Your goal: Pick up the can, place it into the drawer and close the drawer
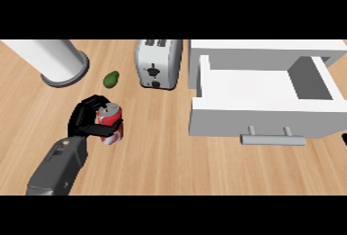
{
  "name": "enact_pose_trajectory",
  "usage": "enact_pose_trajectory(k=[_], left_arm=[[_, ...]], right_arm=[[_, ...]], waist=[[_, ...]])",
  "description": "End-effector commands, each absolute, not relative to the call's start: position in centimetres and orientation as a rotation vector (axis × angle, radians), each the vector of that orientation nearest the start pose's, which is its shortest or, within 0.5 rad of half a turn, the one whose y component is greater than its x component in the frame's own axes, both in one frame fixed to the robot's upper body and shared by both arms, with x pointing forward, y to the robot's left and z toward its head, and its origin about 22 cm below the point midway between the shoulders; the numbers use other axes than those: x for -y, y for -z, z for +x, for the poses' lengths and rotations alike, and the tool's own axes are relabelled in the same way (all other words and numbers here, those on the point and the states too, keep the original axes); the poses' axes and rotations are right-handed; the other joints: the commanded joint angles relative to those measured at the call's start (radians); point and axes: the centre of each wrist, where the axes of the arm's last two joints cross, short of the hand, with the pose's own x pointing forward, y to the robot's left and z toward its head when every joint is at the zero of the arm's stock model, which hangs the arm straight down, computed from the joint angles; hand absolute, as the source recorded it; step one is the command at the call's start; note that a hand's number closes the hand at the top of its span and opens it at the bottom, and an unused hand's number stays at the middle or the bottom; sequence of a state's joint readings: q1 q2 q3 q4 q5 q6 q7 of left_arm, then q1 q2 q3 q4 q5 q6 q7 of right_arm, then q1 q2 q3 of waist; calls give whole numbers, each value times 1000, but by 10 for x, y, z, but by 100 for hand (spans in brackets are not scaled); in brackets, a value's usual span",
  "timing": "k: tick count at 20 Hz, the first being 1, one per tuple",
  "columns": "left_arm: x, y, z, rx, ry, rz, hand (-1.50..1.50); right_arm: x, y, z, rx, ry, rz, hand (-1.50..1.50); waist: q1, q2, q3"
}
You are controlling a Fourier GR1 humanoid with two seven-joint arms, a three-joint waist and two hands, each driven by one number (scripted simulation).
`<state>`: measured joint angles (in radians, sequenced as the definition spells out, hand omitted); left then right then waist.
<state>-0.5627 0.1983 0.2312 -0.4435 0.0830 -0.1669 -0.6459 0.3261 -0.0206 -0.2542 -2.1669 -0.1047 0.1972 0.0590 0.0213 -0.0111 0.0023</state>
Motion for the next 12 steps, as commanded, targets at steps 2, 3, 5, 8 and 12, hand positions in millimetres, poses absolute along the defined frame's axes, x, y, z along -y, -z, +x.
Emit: enact_pose_trajectory(k=[2, 3, 5, 8, 12], left_arm=[[-270, 54, 342, 1676, -59, -34, 150], [-232, 49, 349, 1691, -55, -25, 150], [-213, 27, 356, 1718, -42, -41, 150], [-214, -12, 356, 1767, 27, -52, 150], [-180, -61, 353, 1764, 43, -51, 150]], right_arm=[[291, -104, 134, 1818, 48, -203, -150], [300, -94, 132, 1813, 35, -200, -150], [310, -82, 138, 1814, 55, -202, -150], [308, -108, 131, 1831, 39, -205, -150], [296, -103, 125, 1821, 57, -215, -150]], waist=[[9, -4, 0], [-1, -2, 0], [-3, 0, 0], [-5, -1, -1], [-12, 1, -1]])
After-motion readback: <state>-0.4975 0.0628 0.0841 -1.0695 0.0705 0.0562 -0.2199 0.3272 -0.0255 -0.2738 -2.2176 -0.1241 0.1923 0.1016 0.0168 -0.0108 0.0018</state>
